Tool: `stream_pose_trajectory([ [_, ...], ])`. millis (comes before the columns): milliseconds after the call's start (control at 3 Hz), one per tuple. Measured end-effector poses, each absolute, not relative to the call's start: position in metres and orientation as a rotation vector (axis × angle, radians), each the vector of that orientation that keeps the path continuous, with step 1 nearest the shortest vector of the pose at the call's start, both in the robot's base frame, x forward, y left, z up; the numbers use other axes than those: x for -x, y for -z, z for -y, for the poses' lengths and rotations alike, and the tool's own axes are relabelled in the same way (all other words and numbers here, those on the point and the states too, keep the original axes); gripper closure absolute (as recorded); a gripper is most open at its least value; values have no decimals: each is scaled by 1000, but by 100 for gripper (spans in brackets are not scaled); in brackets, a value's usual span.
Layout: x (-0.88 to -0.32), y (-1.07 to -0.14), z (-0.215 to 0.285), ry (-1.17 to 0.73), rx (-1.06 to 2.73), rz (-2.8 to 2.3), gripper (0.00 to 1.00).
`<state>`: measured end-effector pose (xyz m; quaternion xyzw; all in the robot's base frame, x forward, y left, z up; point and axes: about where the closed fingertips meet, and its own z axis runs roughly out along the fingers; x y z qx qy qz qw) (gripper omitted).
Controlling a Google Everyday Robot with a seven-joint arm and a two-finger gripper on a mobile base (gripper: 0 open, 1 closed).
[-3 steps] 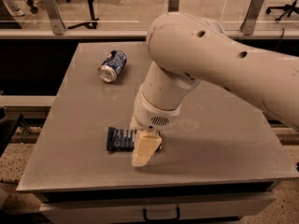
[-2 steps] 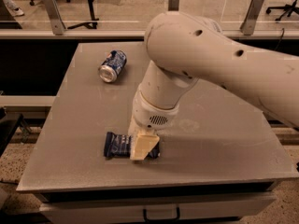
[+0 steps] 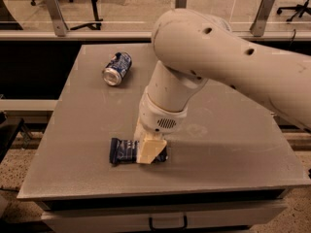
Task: Pick rxbar blueberry
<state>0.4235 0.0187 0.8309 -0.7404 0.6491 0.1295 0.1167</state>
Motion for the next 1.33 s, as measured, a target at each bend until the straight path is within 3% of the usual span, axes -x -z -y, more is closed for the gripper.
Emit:
stream_pose_trajectory([
  [1333,-487,-943,0,-557,2061,-1856,100],
])
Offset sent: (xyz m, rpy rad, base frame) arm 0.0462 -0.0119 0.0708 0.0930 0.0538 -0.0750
